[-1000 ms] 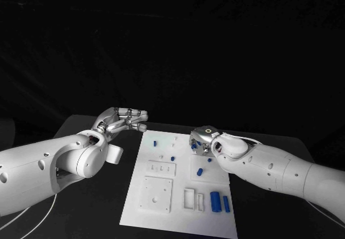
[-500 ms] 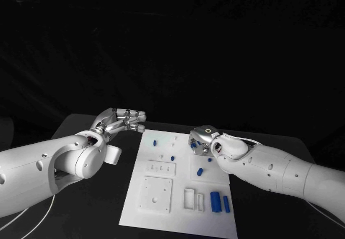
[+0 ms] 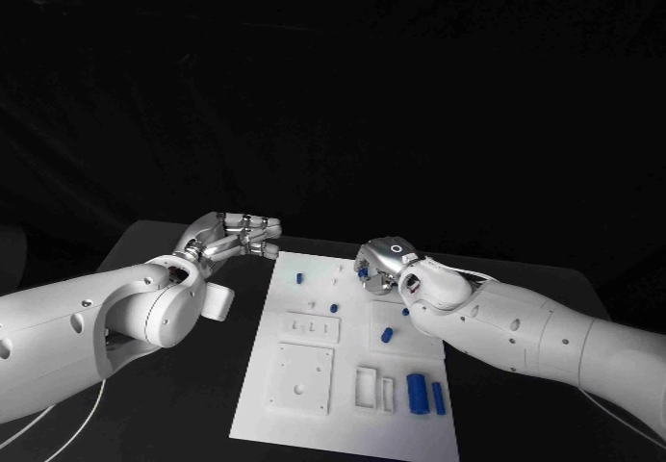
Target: Assemble the parts on the task board
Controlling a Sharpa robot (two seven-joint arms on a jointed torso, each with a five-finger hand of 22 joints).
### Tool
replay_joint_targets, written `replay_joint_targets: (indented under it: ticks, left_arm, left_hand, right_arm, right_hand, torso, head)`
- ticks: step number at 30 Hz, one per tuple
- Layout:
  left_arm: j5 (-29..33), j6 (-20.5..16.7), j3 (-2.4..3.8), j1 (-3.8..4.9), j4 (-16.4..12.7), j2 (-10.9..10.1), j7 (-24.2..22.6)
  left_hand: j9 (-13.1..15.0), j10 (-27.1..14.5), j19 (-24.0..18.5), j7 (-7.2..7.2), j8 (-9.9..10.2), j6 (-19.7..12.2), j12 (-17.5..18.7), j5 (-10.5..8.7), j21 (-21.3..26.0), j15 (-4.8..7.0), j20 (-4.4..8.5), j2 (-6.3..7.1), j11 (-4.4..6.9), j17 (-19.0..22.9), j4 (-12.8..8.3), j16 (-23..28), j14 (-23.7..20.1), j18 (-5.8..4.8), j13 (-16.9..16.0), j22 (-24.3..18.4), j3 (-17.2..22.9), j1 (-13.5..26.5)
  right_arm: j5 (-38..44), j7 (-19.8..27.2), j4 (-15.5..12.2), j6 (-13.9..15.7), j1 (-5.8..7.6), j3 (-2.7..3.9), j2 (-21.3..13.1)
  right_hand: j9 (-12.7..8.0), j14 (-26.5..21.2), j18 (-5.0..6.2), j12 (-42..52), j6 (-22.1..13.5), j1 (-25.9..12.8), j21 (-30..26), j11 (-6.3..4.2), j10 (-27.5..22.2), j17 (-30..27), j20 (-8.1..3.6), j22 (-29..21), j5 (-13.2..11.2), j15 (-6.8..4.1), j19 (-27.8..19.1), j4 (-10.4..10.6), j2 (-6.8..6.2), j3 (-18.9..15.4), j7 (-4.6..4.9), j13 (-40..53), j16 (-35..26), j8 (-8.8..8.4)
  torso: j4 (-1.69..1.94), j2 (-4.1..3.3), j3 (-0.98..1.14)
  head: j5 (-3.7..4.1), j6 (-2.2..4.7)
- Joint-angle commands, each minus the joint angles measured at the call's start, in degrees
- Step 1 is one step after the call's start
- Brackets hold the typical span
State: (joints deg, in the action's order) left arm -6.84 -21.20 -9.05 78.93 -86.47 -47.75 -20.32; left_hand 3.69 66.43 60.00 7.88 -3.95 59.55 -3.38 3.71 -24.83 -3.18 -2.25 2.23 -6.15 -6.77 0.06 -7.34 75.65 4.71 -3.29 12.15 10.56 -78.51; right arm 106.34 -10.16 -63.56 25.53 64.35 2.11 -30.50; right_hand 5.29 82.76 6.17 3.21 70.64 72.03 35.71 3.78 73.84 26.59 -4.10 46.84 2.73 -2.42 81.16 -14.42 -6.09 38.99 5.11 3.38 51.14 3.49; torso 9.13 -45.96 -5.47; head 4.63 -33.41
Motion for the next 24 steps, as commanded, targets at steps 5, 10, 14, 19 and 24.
replay_joint_targets:
  ticks: [5,10,14,19,24]
  left_arm:
    - [-0.24,0.07,0.05,0.08,0.03,0.67,-0.24]
    - [-0.26,0.10,0.06,0.08,-0.05,0.92,-0.19]
    - [-0.28,0.18,0.06,0.08,-0.01,1.17,-0.14]
    - [-0.29,0.23,0.06,0.08,0.16,1.44,-0.09]
    - [-0.30,0.22,0.06,0.08,0.19,1.49,-0.06]
  left_hand:
    - [0.09,0.22,0.00,-0.12,0.23,-0.35,0.00,-0.21,-0.38,0.04,0.10,-0.22,0.09,-0.09,0.29,-0.28,0.16,-0.18,-0.07,-0.03,-0.02,-0.12]
    - [0.09,0.22,-0.04,-0.13,0.22,-0.35,0.00,-0.20,-0.47,0.03,0.11,-0.20,0.09,-0.10,0.26,-0.29,0.14,-0.18,-0.07,-0.03,0.00,-0.15]
    - [0.09,0.22,-0.04,-0.13,0.22,-0.35,0.00,-0.20,-0.47,0.03,0.11,-0.20,0.09,-0.10,0.26,-0.29,0.14,-0.18,-0.07,-0.03,0.00,-0.15]
    - [0.09,0.22,-0.04,-0.13,0.22,-0.35,0.00,-0.20,-0.47,0.03,0.11,-0.20,0.09,-0.10,0.26,-0.29,0.14,-0.18,-0.07,-0.03,0.00,-0.15]
    - [0.09,0.22,-0.04,-0.13,0.22,-0.35,0.00,-0.20,-0.47,0.03,0.11,-0.20,0.09,-0.10,0.26,-0.29,0.14,-0.18,-0.07,-0.03,0.00,-0.15]
  right_arm:
    - [1.50,-4.49,1.71,3.27,0.51,0.12,2.50]
    - [1.64,-4.90,3.16,3.79,0.76,0.13,4.29]
    - [1.71,-5.14,3.83,4.06,0.83,0.14,5.14]
    - [1.73,-5.18,4.63,4.13,0.87,0.15,5.89]
    - [1.68,-4.87,4.86,3.85,0.87,0.15,6.30]
  right_hand:
    - [0.01,-0.22,0.98,0.15,0.41,0.43,-0.96,-1.68,2.05,-0.23,-0.13,1.76,0.22,-0.41,0.11,-0.14,0.67,0.54,-0.12,0.17,0.31,0.19]
    - [0.01,-0.24,0.98,0.14,0.42,0.39,-1.70,-1.70,2.03,-0.31,-0.11,2.63,0.21,-0.42,0.20,-0.14,0.66,0.51,-0.14,0.16,0.35,0.16]
    - [-0.01,-0.21,0.99,0.16,0.38,0.45,-2.10,-1.66,1.96,-0.35,-0.12,3.21,0.21,-0.40,0.38,-0.19,0.66,0.56,-0.11,0.16,0.36,0.17]
    - [-0.03,-0.20,0.99,0.14,0.40,0.47,-2.45,-1.66,1.96,-0.38,-0.12,3.64,0.21,-0.41,0.48,-0.21,0.67,0.52,-0.12,0.16,0.37,0.18]
    - [-0.03,-0.20,0.99,0.14,0.40,0.47,-2.45,-1.66,1.96,-0.38,-0.12,3.64,0.21,-0.41,0.48,-0.21,0.67,0.52,-0.12,0.16,0.37,0.18]
  torso:
    - [0.23,-0.19,-0.22]
    - [0.25,-0.41,-0.26]
    - [0.55,-0.72,-0.47]
    - [0.90,-1.00,-0.81]
    - [1.18,-1.23,-0.96]
  head:
    - [0.14,0.27]
    - [0.13,0.37]
    - [0.42,0.63]
    - [0.65,0.71]
    - [0.61,0.71]
